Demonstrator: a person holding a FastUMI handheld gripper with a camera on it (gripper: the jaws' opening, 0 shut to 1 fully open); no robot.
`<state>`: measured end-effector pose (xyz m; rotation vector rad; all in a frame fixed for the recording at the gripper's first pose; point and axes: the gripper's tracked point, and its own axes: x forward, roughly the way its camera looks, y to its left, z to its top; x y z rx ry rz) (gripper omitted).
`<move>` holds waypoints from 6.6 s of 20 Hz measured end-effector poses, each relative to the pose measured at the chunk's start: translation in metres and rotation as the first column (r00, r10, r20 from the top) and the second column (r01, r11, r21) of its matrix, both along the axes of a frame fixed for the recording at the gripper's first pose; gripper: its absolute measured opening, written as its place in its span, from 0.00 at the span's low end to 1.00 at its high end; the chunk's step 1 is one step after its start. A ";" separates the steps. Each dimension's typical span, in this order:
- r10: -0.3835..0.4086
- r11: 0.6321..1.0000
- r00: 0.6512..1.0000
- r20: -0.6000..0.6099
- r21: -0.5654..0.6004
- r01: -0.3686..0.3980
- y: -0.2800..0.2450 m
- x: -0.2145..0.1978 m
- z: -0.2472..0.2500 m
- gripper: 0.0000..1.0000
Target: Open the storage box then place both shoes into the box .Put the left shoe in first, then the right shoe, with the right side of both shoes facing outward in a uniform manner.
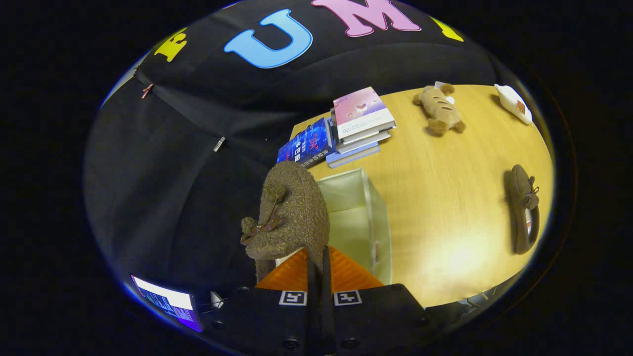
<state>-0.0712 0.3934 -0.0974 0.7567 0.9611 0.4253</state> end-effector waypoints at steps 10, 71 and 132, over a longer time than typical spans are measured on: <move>-0.013 0.997 0.994 -0.111 -0.076 0.004 0.073 0.007 -0.059 0.05; -0.110 0.914 0.989 0.101 -0.381 0.140 -0.304 0.005 -0.117 0.05; -0.078 0.700 0.514 0.854 -0.320 0.638 -0.405 0.014 0.143 0.98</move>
